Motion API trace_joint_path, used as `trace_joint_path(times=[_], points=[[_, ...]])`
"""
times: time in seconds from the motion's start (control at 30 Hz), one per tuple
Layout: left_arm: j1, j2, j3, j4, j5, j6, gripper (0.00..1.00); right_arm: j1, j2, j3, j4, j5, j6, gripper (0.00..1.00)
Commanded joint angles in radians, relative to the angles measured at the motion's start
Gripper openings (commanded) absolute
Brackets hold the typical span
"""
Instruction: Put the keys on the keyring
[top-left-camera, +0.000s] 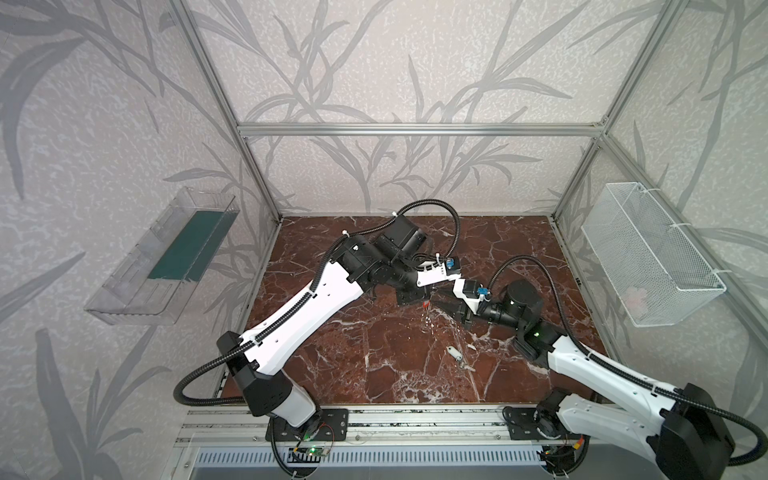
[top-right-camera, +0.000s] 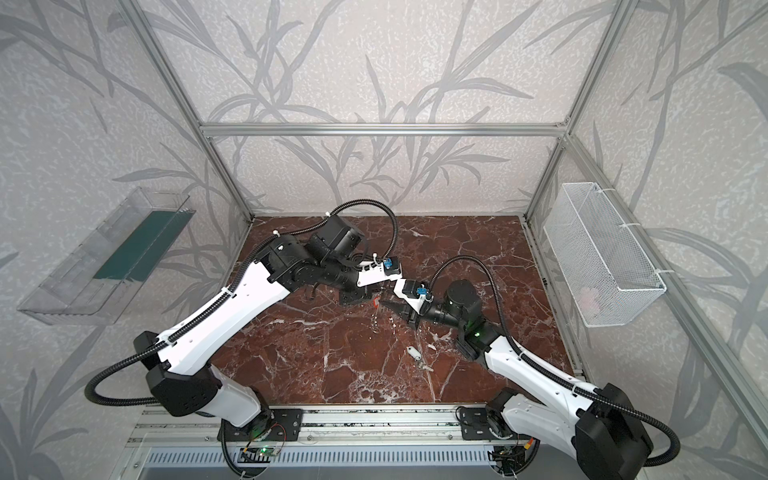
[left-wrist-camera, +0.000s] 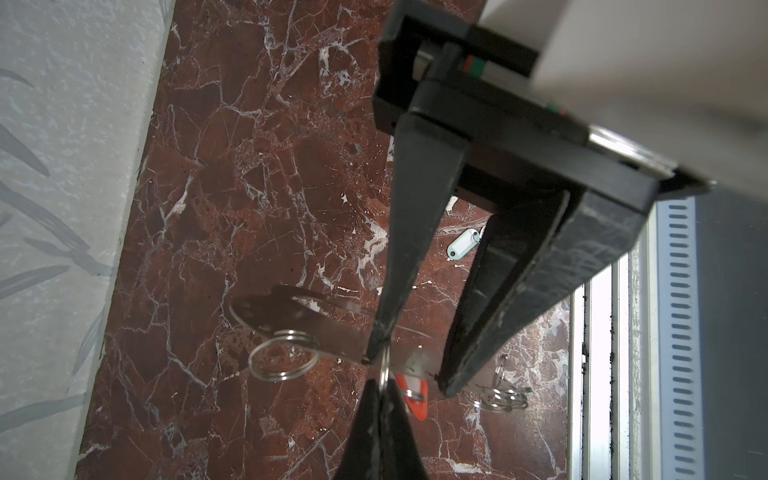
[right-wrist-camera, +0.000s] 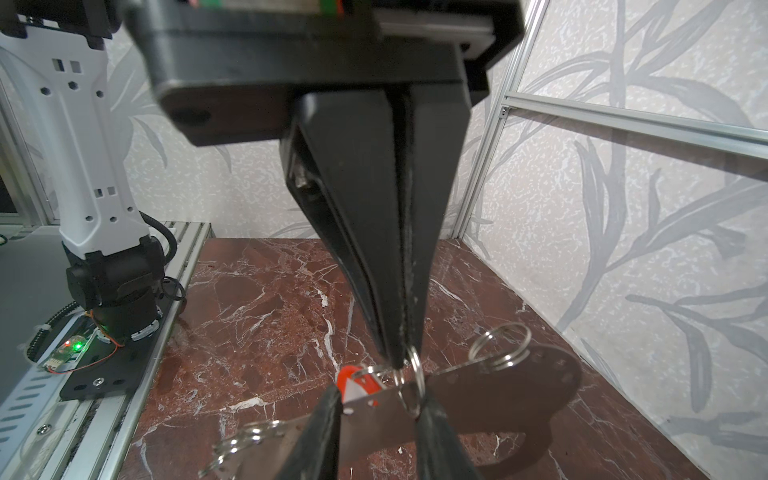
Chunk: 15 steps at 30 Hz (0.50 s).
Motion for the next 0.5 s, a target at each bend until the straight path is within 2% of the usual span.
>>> trace_joint_path(times=[0.0,0.3,0.4,0.47], points=[[-0.019,-0.01,-0.002,-0.062,0.007,0.064,0.0,0.004,-0.019,0.011,0.094,0.046,0.039,0.34],[-0.02,-0.041,-0.029,-0.048,0.014,0.074,0.0,-0.003,-0.035,0.01,0.044,0.137,0.047,0.37],[-0.021,-0.054,-0.046,-0.036,0.011,0.074,0.0,-0.01,-0.05,-0.007,0.049,0.14,0.055,0.37],[-0.021,-0.055,-0.051,-0.034,0.008,0.07,0.0,-0.013,-0.059,-0.019,0.083,0.1,0.058,0.35]])
